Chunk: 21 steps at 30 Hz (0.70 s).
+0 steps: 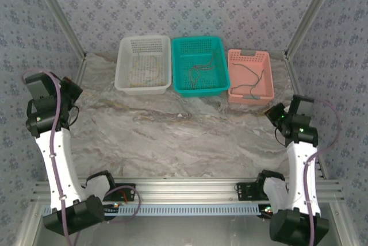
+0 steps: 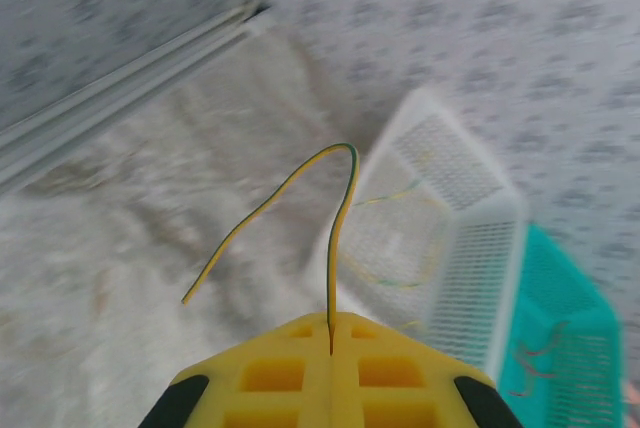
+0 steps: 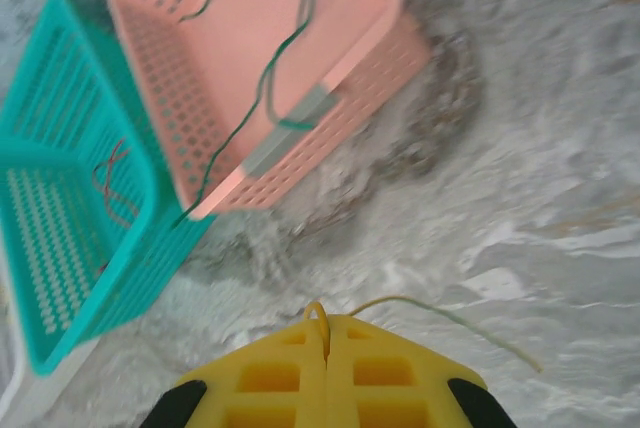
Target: Untangle the cables
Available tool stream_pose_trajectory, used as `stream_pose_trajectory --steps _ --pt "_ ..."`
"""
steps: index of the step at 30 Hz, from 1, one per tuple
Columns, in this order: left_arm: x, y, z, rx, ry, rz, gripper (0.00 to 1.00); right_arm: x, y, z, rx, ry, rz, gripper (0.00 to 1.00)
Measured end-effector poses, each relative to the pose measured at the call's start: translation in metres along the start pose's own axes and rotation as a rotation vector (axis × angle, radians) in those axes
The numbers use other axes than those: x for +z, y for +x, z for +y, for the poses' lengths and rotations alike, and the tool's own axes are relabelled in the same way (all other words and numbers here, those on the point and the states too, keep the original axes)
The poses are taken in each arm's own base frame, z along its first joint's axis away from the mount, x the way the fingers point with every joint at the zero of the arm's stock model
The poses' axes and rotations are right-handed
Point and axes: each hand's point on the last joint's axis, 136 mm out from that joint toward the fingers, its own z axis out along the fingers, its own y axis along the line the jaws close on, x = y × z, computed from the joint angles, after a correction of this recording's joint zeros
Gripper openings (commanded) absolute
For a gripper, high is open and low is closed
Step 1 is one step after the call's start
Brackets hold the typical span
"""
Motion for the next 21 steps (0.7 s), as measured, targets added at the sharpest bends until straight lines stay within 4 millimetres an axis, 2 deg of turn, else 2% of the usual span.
stream_pose_trajectory --steps 6,8,11,13,16,19,21 --pt "-0.022 -0.056 -0.072 -0.014 0.198 -0.101 0.0 0.005 0.038 0.025 0.004 -0.146 0.079 0.0" --pt "-0.025 -0.066 -0.092 -0.01 0.253 -0.11 0.0 0.009 0.054 0.034 -0.008 -0.175 0.126 0.0" --pt "-0.021 -0.068 -0.112 -0.001 0.304 -0.092 0.0 0.015 0.08 0.039 -0.028 -0.177 0.192 0.0" --pt "-0.015 -0.063 -0.116 -0.002 0.313 -0.068 0.0 0.024 0.095 0.036 -0.034 -0.153 0.227 0.0" --pt "-0.005 -0.051 -0.115 -0.001 0.309 -0.033 0.0 0.045 0.114 0.021 -0.029 -0.081 0.274 0.0" --pt "0.007 -0.027 -0.101 -0.005 0.286 0.013 0.0 0.068 0.132 0.001 -0.025 0.017 0.328 0.0" --pt "0.017 -0.005 -0.085 -0.009 0.256 0.057 0.0 0.08 0.139 -0.01 -0.026 0.079 0.356 0.1"
